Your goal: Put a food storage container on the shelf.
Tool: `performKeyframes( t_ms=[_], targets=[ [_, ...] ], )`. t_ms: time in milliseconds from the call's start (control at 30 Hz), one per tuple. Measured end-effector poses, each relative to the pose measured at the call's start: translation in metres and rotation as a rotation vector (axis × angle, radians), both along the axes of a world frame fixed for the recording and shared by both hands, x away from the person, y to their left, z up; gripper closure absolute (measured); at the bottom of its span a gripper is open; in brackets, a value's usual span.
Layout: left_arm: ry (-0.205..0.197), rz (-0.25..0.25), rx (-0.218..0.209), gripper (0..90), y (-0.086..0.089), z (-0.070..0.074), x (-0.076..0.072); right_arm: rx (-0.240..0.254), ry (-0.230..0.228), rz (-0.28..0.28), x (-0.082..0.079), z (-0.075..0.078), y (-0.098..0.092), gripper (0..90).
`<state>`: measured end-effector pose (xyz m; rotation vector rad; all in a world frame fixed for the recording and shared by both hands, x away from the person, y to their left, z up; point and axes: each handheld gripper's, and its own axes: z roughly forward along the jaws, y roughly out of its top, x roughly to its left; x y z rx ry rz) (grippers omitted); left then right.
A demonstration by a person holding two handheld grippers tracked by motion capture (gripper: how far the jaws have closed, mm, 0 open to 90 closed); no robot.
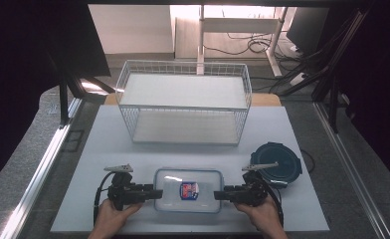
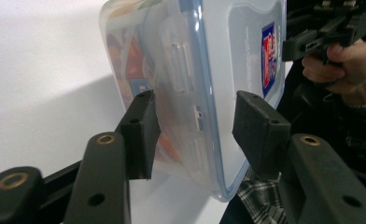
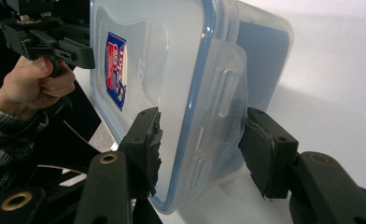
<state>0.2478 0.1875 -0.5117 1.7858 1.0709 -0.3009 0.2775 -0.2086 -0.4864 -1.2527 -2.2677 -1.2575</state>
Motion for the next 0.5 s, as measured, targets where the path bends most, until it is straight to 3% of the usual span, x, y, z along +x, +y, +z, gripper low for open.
performKeyframes(
  t_ms=[67,233,500],
  targets=[
    [-0.007,0.008,-0.005,52.9,0.001,0.001,0.0,0.002,-0.004,-0.008,-0.002,0.001,0.0,50.8],
    [-0.051,0.027,0.011,53.2,0.0,0.003,0.0,-0.027,-0.092,-0.007,-0.004,0.005,0.004,50.2],
    [-0.097,0.037,-0.024,53.5,0.003,0.016,0.004,0.003,-0.157,-0.011,-0.002,0.017,0.003,51.0]
  ],
)
